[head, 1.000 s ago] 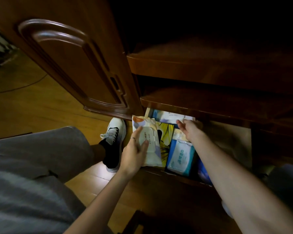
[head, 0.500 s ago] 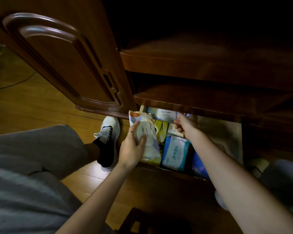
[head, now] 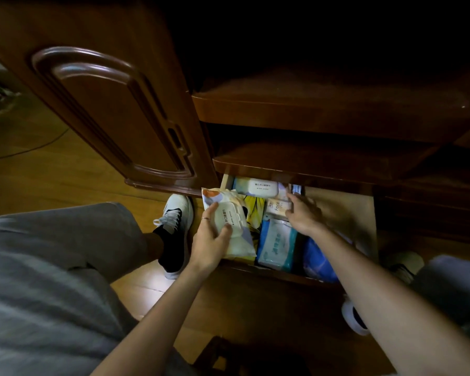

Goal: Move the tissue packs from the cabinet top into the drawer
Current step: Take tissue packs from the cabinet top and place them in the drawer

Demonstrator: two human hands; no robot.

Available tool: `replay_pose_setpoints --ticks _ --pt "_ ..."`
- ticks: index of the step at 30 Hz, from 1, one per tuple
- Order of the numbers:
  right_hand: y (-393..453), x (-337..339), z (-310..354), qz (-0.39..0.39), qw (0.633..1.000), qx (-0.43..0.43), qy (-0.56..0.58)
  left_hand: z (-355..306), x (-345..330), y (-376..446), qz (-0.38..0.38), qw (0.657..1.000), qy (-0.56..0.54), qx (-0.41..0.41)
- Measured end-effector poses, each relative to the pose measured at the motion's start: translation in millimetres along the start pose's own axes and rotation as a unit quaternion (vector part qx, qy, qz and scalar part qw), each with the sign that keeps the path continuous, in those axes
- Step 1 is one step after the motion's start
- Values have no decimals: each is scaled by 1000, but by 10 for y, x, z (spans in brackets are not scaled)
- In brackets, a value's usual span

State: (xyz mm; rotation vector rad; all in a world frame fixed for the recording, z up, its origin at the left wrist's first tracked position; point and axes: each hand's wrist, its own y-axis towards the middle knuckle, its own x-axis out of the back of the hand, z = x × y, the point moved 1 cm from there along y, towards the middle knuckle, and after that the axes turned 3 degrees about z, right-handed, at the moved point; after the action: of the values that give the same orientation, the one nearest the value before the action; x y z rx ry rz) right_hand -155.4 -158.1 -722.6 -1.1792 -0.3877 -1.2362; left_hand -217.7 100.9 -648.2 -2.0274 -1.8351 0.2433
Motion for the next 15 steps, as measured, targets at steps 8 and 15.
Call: replay_pose_setpoints --ticks 8,15 --pt "101 -322 -11 -48 990 -26 133 62 76 40 -9 1000 10 -1" --pt "-4 -143 100 -107 989 13 97 109 -5 112 28 999 19 -21"
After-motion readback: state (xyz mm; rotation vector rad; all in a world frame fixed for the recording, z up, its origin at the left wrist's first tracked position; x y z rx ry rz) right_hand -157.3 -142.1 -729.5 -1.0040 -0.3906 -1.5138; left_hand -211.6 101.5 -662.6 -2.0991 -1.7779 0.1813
